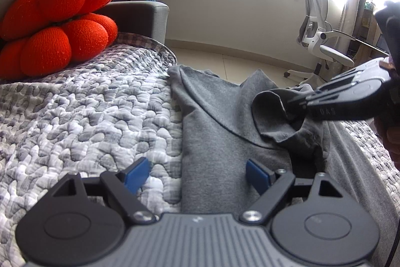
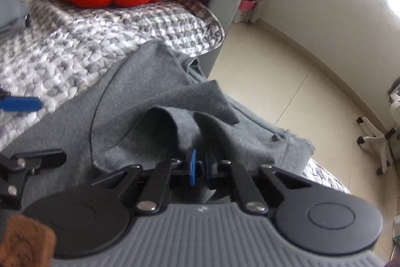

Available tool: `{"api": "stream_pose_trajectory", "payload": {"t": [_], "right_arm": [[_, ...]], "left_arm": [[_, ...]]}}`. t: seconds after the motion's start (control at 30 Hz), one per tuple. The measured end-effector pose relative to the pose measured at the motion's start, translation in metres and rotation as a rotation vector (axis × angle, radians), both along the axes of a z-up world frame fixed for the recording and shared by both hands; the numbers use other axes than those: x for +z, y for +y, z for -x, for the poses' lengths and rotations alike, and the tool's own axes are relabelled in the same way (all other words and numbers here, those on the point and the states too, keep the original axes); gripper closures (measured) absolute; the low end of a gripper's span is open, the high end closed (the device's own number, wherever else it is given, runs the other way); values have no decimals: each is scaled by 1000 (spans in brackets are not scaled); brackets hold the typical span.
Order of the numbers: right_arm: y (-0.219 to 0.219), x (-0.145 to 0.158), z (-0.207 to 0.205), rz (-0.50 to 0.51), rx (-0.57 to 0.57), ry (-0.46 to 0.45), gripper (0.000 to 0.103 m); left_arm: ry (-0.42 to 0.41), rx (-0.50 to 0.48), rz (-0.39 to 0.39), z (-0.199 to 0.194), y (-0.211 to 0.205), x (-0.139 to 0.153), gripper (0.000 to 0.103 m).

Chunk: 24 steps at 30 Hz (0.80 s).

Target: Fold clothes

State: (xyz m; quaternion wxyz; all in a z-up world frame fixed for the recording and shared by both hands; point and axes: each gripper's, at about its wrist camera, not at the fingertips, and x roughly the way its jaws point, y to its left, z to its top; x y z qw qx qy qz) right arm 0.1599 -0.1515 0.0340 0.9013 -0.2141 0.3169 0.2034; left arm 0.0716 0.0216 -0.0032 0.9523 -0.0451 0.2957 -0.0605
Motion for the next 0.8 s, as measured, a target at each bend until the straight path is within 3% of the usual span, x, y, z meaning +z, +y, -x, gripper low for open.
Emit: {"api": "stream_pose_trajectory", "payload": {"t": [0.13, 0.27, 0.33, 0.37, 0.43, 0.57, 0.67, 0.77, 0.8], "right_arm": [[-6, 22, 2, -202, -38, -68, 98], [-2, 29, 5, -207, 1, -63, 98], [-3, 31, 8, -231, 48, -24, 85], [-2, 32, 10, -232, 66, -7, 83], [8, 29, 14, -127, 77, -23, 68], [27, 13, 10, 145, 113, 9, 68], [30, 9, 9, 190, 185, 74, 68], [33, -2, 0, 233, 150, 89, 68], [35, -6, -1, 249, 141, 93, 74]], "left_arm": [[0, 0, 2, 0, 0, 0, 18], [-2, 0, 9, 0, 1, 0, 18], [-2, 0, 9, 0, 0, 0, 18], [-2, 0, 9, 0, 0, 0, 18], [-2, 0, 10, 0, 0, 0, 18], [-3, 1, 13, 1, 0, 0, 18], [-4, 2, 16, 1, 0, 0, 18], [-3, 1, 15, 1, 0, 0, 18], [-3, 1, 16, 1, 0, 0, 18]]}}
